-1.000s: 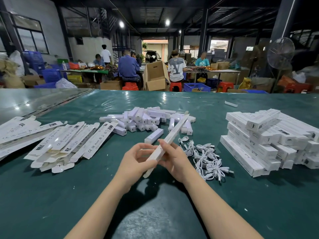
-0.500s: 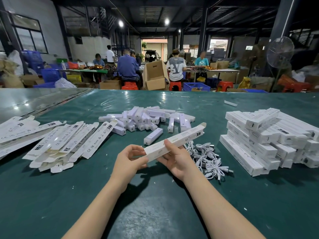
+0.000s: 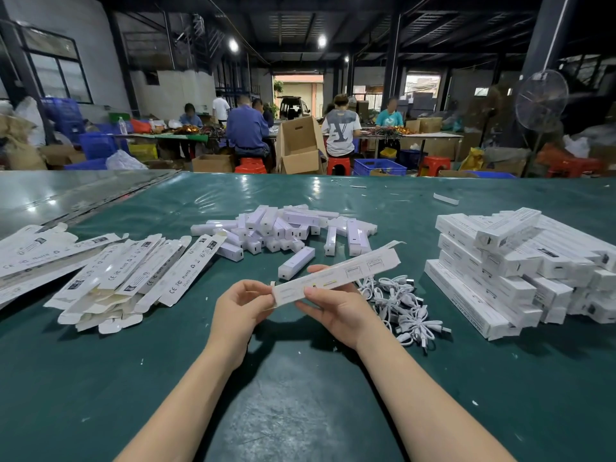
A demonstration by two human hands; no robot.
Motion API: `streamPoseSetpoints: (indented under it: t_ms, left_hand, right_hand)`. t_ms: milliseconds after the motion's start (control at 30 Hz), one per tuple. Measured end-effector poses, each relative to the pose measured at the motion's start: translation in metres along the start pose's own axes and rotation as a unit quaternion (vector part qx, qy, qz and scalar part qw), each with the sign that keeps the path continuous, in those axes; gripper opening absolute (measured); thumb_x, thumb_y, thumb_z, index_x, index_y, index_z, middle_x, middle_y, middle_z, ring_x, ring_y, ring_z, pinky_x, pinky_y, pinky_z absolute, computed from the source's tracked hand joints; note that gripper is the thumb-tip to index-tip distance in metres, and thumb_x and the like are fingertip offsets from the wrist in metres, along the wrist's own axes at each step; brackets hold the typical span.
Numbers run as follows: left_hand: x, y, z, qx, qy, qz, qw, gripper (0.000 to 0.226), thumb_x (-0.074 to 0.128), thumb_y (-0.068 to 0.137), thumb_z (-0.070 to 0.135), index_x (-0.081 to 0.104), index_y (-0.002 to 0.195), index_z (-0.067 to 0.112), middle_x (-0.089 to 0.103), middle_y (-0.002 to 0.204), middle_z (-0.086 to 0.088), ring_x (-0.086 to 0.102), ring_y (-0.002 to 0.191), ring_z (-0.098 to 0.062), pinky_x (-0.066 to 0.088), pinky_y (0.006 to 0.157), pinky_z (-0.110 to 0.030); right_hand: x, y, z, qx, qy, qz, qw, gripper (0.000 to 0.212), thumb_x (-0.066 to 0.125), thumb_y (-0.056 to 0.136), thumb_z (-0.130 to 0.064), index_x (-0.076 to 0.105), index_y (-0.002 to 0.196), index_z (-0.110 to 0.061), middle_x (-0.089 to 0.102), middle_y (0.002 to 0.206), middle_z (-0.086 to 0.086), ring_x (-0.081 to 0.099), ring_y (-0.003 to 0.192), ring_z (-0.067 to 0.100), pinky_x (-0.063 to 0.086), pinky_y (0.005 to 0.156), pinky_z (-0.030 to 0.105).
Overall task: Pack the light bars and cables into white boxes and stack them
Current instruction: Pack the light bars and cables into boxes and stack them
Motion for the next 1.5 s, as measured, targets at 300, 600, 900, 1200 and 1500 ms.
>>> streamPoseSetpoints:
  t_ms: [300, 600, 900, 1200, 1500]
  left_hand:
    - [0.000, 0.001, -0.002, -0.021, 0.003, -0.015, 1.000, 0.018, 0.060, 0.083, -0.006, 0.056, 0.082, 0.011, 0.063, 0.081, -0.006, 0.059, 0.075, -0.015, 0.049, 0.068, -0.025]
    - [0.003, 0.001, -0.001, -0.039, -0.033, -0.024, 0.998, 0.015, 0.054, 0.091, 0.007, 0.059, 0.079, 0.012, 0.064, 0.086, -0.007, 0.059, 0.082, -0.015, 0.048, 0.072, -0.025]
    - [-0.004, 0.001, 0.001, -0.052, -0.121, 0.027, 0.991, 0.020, 0.055, 0.087, -0.003, 0.051, 0.097, 0.013, 0.064, 0.085, -0.008, 0.062, 0.072, -0.013, 0.050, 0.068, -0.023]
    - [0.001, -0.001, 0.005, -0.074, -0.140, -0.010, 0.987, 0.014, 0.051, 0.091, 0.004, 0.055, 0.078, 0.008, 0.071, 0.064, 0.000, 0.068, 0.058, -0.007, 0.054, 0.055, -0.016]
    - [0.008, -0.004, 0.005, -0.061, -0.085, -0.025, 0.994, 0.014, 0.051, 0.094, 0.018, 0.057, 0.083, 0.012, 0.072, 0.069, 0.003, 0.067, 0.062, -0.008, 0.053, 0.053, -0.018]
  right_hand:
    - [0.003, 0.000, 0.003, 0.000, -0.049, -0.015, 0.999, 0.037, 0.054, 0.077, 0.020, 0.064, 0.097, -0.010, 0.068, 0.088, 0.011, 0.067, 0.084, 0.022, 0.057, 0.074, 0.029]
    - [0.003, 0.003, 0.004, -0.013, -0.061, -0.006, 0.998, 0.037, 0.054, 0.081, 0.015, 0.060, 0.105, -0.011, 0.065, 0.096, 0.010, 0.063, 0.090, 0.019, 0.056, 0.073, 0.025]
    - [0.004, 0.002, 0.002, -0.015, -0.118, -0.016, 0.993, 0.032, 0.054, 0.081, 0.014, 0.061, 0.103, -0.007, 0.065, 0.095, 0.007, 0.063, 0.089, 0.016, 0.054, 0.077, 0.024]
    - [0.005, -0.001, 0.002, -0.028, -0.172, -0.027, 0.984, 0.035, 0.056, 0.080, 0.015, 0.058, 0.112, 0.002, 0.065, 0.099, 0.011, 0.063, 0.090, 0.019, 0.053, 0.081, 0.028]
    - [0.003, 0.002, 0.004, -0.002, -0.113, -0.055, 0.992, 0.032, 0.048, 0.082, 0.019, 0.061, 0.095, -0.007, 0.073, 0.075, -0.002, 0.069, 0.071, 0.009, 0.053, 0.058, 0.016]
Point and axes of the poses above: each hand's wrist, its own y-axis towards the middle knuckle, its own x-axis out of the palm, z = x × y, the point moved 5 cm from there along y, towards the middle knuckle
